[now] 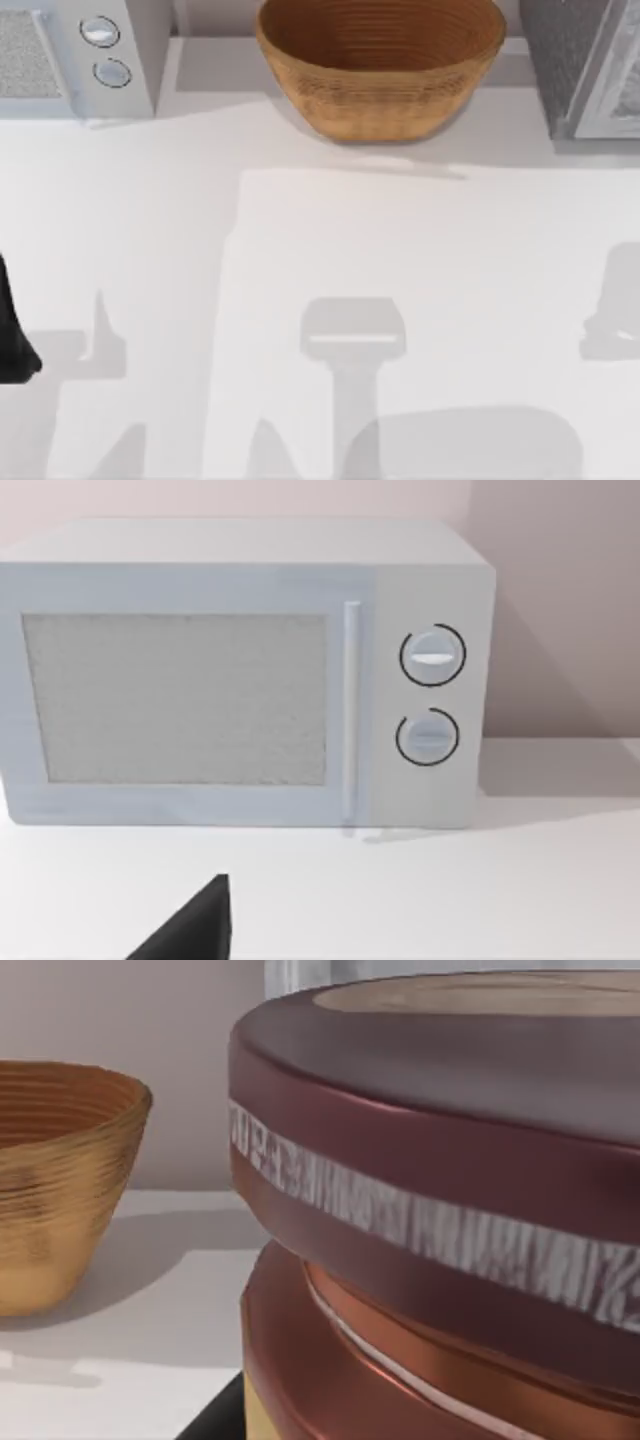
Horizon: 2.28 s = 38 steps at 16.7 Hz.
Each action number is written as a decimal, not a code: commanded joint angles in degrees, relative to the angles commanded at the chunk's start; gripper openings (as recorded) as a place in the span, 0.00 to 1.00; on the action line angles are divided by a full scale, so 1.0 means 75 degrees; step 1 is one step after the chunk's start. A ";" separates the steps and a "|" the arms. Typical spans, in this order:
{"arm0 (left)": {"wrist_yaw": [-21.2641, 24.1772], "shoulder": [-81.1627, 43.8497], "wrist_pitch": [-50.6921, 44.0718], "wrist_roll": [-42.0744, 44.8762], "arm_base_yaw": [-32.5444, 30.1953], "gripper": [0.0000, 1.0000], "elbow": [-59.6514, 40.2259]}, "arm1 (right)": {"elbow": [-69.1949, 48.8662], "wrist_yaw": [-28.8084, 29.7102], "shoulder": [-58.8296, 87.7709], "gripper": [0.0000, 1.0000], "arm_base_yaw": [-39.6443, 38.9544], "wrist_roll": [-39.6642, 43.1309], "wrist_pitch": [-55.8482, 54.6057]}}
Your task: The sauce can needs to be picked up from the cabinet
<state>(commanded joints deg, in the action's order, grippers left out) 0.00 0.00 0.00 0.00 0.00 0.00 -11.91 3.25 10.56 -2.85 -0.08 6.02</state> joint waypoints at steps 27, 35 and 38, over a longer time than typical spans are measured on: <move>0.0000 0.0000 0.0000 0.0000 0.0000 1.00 0.0000 | 0.0496 -0.0090 0.3521 0.00 -0.1769 -0.0036 -0.4767; 0.0000 0.0000 0.0000 0.0000 0.0000 1.00 0.0000 | -0.0043 0.0145 0.6485 0.00 -0.2974 -0.0038 -0.6996; 0.0000 0.0000 0.0000 0.0000 0.0000 1.00 0.0000 | -0.0250 0.0225 0.7591 0.00 -0.3433 -0.0038 -0.7837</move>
<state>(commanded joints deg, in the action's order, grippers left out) 0.00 0.00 0.00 0.00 0.00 0.00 -13.78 4.94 67.49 -28.59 -0.37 -52.75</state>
